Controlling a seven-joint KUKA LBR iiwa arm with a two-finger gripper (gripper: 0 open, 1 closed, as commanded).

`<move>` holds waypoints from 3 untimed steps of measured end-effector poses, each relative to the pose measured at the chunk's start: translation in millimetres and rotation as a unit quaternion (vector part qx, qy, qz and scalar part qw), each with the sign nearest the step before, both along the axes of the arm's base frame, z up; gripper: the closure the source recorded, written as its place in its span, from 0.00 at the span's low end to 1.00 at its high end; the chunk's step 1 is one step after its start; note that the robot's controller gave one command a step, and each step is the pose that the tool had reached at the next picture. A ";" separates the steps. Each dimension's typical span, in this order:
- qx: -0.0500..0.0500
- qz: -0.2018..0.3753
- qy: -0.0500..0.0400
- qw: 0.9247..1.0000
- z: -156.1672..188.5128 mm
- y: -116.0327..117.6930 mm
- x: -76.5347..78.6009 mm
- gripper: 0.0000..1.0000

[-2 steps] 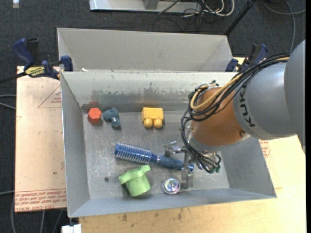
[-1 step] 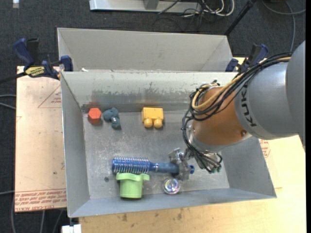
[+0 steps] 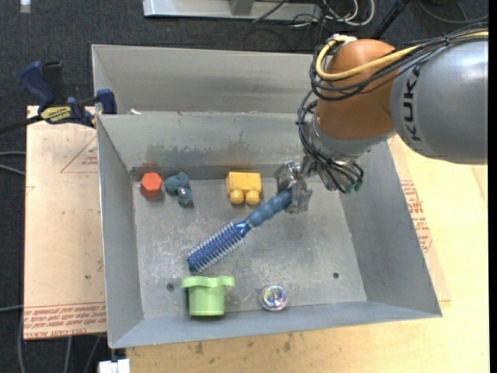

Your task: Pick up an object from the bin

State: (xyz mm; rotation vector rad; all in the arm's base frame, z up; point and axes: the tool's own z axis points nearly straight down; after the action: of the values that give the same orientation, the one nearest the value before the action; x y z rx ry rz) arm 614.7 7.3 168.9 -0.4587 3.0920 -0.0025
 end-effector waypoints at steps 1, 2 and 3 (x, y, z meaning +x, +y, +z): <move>-0.002 0.077 0.005 0.997 48.0 -75.4 -47.3 1.00; -0.001 0.137 0.009 0.991 48.8 -42.6 -95.4 1.00; -0.001 0.136 0.007 0.991 49.4 -43.3 -94.0 0.00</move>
Offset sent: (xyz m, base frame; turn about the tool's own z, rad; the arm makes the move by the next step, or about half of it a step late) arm -0.0478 -0.0721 0.0462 -0.1619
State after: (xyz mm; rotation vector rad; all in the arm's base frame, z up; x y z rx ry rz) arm 520.7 -35.9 218.3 -0.8794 3.0133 0.0004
